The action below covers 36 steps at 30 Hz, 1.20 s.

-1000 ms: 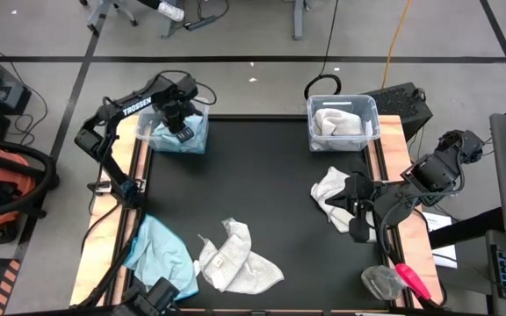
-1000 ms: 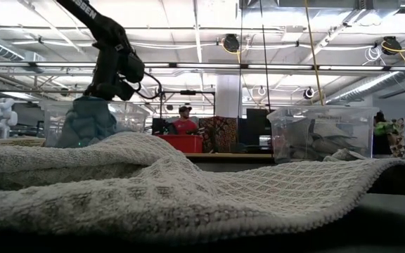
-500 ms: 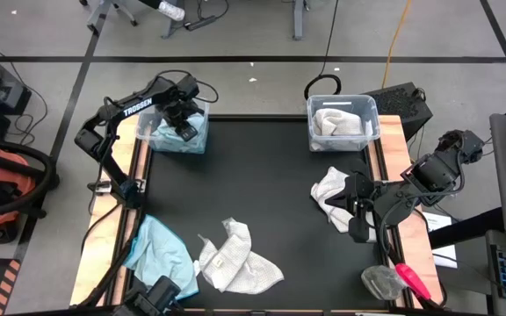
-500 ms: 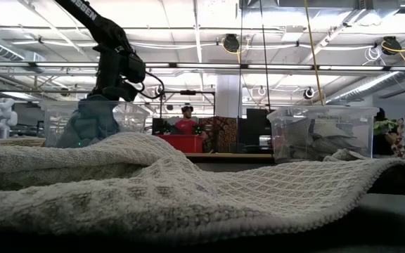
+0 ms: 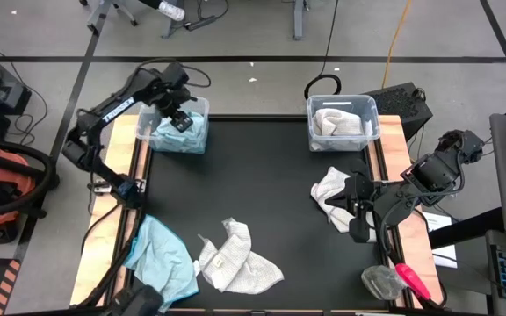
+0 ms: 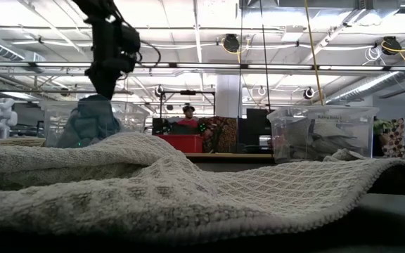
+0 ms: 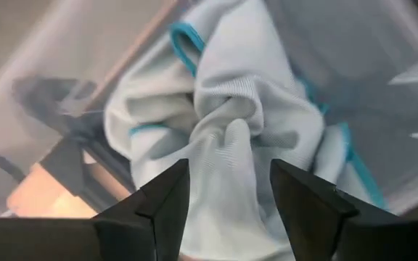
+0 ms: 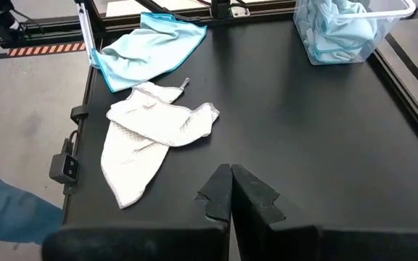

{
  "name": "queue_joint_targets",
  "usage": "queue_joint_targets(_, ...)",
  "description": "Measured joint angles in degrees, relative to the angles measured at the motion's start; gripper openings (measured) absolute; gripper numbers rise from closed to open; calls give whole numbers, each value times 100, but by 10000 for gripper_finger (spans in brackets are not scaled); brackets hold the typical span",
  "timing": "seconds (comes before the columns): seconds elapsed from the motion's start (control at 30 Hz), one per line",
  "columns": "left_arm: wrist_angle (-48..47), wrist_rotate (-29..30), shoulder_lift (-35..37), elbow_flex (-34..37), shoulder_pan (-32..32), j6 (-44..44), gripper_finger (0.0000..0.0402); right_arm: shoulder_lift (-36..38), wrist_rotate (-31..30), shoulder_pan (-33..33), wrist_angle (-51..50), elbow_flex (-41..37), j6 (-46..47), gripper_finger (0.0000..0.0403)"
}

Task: Sort microfiber towel by color & place in baskets
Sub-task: Put the gray towel into the right transparent bin

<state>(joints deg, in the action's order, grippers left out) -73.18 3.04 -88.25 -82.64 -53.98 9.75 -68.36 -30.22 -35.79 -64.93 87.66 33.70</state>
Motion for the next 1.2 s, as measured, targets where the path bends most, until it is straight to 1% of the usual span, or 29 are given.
queue_joint_targets(0.33, -23, -462, 1178, -347, 142, -203, 198, 0, 24, 0, -4, 0, -240, 0)
queue_joint_targets(0.47, -42, -741, 1686, -349, 366, -390, 198, -1, 59, 0, -19, 0, -289, 0)
queue_joint_targets(0.6, -111, -847, 2184, -349, 676, -754, 198, -2, 224, 2, -28, 0, -311, 6)
queue_joint_targets(0.73, -136, -1068, 2627, -349, 1057, -1173, 198, -2, 378, 2, -37, 0, -309, 21)
queue_joint_targets(0.9, -342, -1077, 3101, -349, 1556, -1857, 198, -2, 508, 2, 2, -2, -399, 46)
queue_joint_targets(1.07, -602, -1075, 3505, -349, 1978, -2705, 198, -2, 537, 2, 53, 0, -538, 81)
queue_joint_targets(1.2, -702, -972, 3748, -346, 2224, -3282, 198, -20, 741, 2, 218, -1, -652, 115)
